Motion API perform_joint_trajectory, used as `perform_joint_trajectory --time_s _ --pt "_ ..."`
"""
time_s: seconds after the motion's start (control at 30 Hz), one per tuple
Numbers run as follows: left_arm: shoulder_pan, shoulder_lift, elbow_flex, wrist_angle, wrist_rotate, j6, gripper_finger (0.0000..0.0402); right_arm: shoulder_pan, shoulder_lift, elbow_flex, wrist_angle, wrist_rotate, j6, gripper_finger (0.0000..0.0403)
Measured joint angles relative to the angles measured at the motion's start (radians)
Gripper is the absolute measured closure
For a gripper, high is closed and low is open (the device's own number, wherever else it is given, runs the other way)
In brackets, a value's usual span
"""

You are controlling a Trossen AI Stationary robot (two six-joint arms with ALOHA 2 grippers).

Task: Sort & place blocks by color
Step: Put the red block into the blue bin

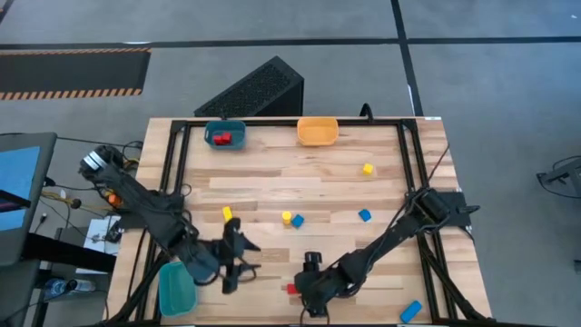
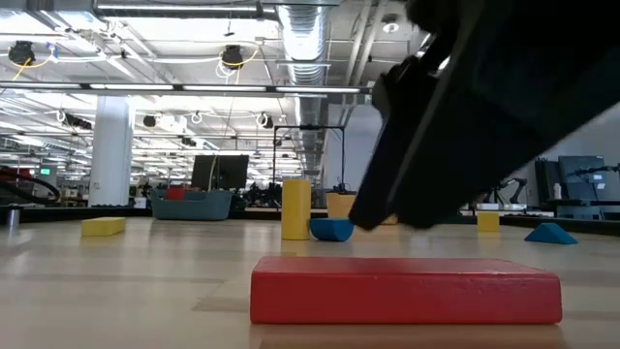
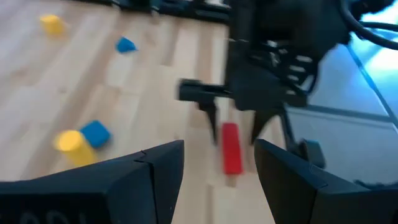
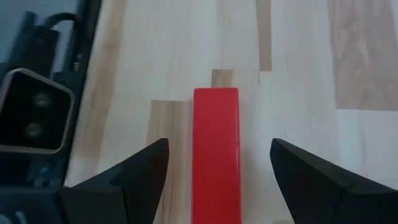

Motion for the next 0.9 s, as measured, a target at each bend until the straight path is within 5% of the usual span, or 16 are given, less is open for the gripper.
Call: perform_joint_trajectory --time_s 0.33,0.47,0.63,0.9 --pt "-0.055 0.052 0.0 0.017 -0.039 -0.084 0.022 0.008 0.041 0.016 -0.087 -0.008 0.101 0.0109" --pt "-0.055 0.052 0.0 0.012 -0.08 -0.087 0.022 0.007 0.039 0.016 -0.128 -0.001 0.132 0.0164" --pt "-0.038 0.052 0.0 0.013 -0.095 -0.088 0.022 0.007 0.036 0.02 -0.135 -0.01 0.191 0.0295" --pt "-0.031 0.05 0.0 0.021 -0.085 -0.086 0.022 -0.016 -0.069 0.052 -0.146 -0.008 0.278 0.0301"
